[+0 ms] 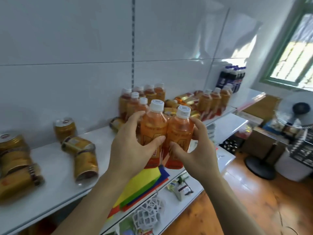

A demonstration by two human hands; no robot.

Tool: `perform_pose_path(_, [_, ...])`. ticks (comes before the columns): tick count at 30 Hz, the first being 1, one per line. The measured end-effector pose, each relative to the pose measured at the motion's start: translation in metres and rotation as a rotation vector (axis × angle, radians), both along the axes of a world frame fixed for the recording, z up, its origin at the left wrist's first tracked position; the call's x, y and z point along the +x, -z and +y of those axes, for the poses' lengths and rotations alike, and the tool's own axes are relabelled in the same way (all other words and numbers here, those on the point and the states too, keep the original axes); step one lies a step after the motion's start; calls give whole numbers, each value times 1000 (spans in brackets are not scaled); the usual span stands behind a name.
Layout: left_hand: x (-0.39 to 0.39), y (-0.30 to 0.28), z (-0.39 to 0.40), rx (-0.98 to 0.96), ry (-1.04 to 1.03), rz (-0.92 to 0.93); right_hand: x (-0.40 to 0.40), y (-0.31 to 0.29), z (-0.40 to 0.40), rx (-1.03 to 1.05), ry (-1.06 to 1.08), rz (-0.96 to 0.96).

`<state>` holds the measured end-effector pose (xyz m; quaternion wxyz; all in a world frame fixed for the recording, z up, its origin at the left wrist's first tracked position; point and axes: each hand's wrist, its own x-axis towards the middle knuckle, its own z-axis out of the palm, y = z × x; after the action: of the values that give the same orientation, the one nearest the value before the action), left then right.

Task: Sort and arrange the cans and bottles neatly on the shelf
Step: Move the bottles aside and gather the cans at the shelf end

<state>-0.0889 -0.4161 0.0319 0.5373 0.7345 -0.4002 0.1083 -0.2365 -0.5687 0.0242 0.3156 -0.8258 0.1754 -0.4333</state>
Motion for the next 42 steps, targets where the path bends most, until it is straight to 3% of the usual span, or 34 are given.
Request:
perform_pose_path(18, [-157,13,-331,141,272,116,-189,28,-294,63,299,73])
perform_pose_path(26, [-156,20,-461,225,279,120,-184,42,-421,107,315,93])
perform_pose_path(33, [-125,10,-582,192,266,130,-153,17,-537,144,313,90])
perform_pose_path(42, [-93,9,-699,180,122,114,-104,19,-677,148,213,110])
